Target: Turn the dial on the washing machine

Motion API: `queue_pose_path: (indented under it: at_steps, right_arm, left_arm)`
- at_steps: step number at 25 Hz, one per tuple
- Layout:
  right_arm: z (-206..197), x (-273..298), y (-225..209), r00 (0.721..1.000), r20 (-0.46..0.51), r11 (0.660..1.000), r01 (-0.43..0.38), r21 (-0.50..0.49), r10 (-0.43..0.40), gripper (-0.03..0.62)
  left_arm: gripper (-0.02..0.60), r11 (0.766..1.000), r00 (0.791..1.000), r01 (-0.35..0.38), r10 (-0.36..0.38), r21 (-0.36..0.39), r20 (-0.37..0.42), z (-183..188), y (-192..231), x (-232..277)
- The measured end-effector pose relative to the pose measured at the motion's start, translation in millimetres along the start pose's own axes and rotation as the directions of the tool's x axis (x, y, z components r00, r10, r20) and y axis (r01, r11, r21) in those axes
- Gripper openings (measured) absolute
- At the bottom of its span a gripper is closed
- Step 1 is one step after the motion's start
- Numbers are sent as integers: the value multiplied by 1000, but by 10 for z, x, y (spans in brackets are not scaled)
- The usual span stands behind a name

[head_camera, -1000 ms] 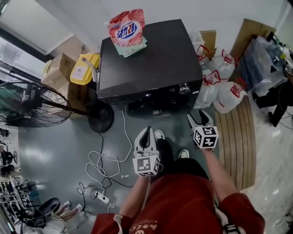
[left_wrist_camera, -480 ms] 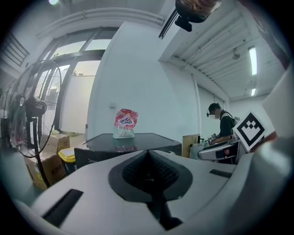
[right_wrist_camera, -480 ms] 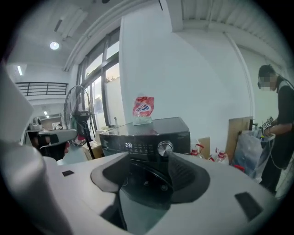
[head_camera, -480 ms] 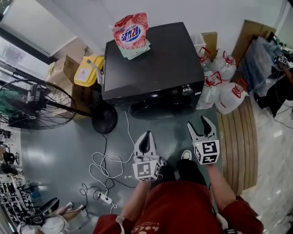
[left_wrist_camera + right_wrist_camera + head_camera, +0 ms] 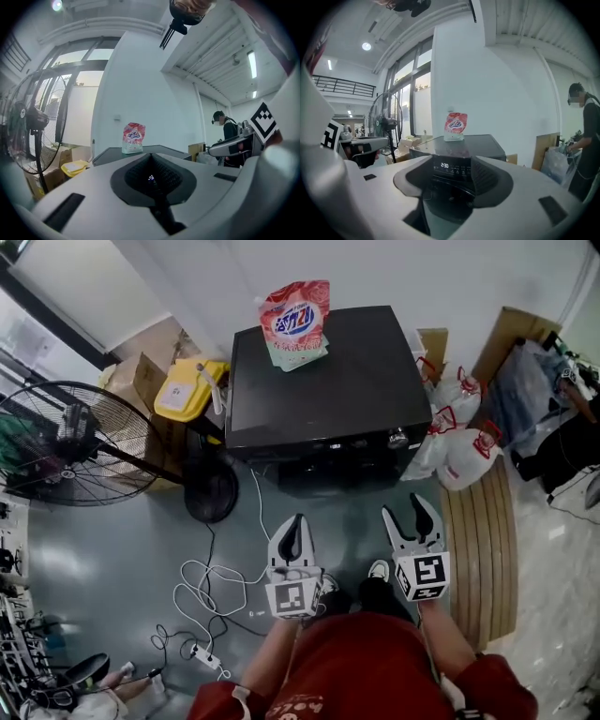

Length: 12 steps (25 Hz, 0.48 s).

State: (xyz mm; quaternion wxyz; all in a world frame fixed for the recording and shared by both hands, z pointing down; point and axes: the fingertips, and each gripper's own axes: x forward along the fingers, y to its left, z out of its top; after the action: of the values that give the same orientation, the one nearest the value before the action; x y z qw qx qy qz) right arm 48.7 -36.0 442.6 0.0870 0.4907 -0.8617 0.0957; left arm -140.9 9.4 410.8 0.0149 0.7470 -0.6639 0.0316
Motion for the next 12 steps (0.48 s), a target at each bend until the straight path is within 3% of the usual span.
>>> queue_pose_path:
  at_steps: [6,12]
  right_arm:
    - [190,-86,230,999,45,999,22,-30,-21,221]
    - [369,-107,366,996,74,997,50,-61,-45,152]
  left_arm:
    - [9,999,999,-1,0,41,37,159,305,-159]
    - [9,1000,996,-8,8,-3,85,384,489,-211]
